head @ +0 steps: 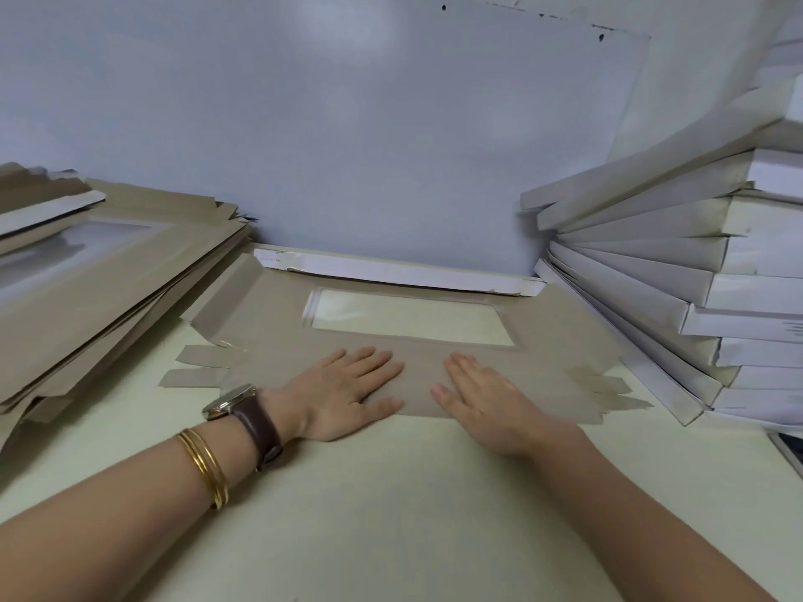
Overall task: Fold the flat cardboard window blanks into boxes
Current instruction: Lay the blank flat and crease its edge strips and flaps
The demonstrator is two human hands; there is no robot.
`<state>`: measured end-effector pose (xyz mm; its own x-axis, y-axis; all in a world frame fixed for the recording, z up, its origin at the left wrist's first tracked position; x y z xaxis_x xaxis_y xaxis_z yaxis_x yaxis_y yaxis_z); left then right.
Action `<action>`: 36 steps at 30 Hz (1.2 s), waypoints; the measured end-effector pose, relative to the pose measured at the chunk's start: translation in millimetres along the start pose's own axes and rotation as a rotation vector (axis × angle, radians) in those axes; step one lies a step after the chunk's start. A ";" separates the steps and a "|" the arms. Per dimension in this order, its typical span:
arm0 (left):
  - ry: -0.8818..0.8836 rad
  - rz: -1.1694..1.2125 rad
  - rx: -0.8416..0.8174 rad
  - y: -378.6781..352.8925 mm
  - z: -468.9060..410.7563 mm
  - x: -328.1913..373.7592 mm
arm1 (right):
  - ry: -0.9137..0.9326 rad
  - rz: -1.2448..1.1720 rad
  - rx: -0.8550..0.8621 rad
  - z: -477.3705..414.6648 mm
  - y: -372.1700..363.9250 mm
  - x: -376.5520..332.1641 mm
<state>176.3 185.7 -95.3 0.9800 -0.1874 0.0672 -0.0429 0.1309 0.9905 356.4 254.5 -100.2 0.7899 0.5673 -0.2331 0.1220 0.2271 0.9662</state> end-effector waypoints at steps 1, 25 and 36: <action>0.014 -0.006 0.002 -0.5 1.4 -5.2 | -0.016 0.005 -0.001 2.2 1.9 8.9; 0.260 0.141 0.052 3.4 42.7 -89.7 | -0.134 -0.156 0.021 56.1 33.9 93.9; 0.075 0.123 0.190 29.7 50.2 -70.6 | 0.006 0.051 0.219 57.9 46.2 74.1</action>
<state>96.1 153.9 -64.6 0.9764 -0.1081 0.1867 -0.1918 -0.0390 0.9806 455.4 261.2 -66.5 0.7951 0.5782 -0.1831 0.2097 0.0211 0.9775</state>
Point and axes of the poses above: each hand's wrist, its own z-axis away from the middle knuckle, its own y-axis out of the back of the hand, x = y × z, the point moved 6 cm from there along -z, towards the middle knuckle, and after that the axes turned 4 degrees about -z, right-handed, at the moved point
